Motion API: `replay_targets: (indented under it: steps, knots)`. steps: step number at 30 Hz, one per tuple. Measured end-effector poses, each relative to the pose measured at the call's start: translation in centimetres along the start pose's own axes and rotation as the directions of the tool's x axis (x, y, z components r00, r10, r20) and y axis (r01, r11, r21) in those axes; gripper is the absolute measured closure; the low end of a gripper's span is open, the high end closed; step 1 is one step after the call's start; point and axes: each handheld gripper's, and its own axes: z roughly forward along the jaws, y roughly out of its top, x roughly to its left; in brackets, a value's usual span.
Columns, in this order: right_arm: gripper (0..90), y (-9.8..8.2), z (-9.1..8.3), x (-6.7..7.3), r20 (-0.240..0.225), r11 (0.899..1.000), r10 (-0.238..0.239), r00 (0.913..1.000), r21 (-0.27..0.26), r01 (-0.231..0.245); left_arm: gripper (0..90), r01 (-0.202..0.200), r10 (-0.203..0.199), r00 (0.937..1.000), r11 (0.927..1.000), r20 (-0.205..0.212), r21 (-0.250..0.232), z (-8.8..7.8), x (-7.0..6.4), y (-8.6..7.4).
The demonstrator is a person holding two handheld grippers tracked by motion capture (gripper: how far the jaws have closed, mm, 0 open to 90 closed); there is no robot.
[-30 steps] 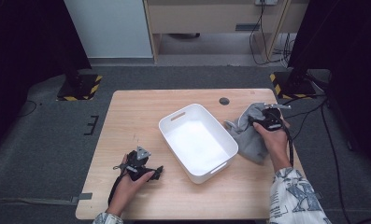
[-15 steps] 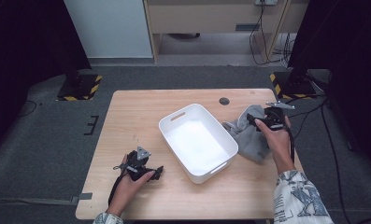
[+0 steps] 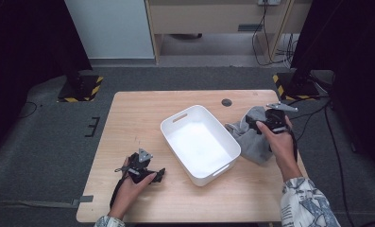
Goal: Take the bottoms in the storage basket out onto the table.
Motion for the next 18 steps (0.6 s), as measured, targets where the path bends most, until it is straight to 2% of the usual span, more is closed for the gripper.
replay_targets:
  steps: [12,18]
  knots:
    - [17.3,0.2,-0.8,1.4,-0.068,0.999,-0.034,0.9971,0.000,0.035,0.0,-0.004,0.004,1.0000,1.0000,0.007,-0.002,0.0,0.1,0.0]
    - [25.9,0.2,-1.2,2.5,-0.103,0.998,-0.065,0.9926,-0.001,0.065,0.0,-0.010,0.010,0.9999,0.9999,0.003,-0.002,0.0,0.2,0.0]
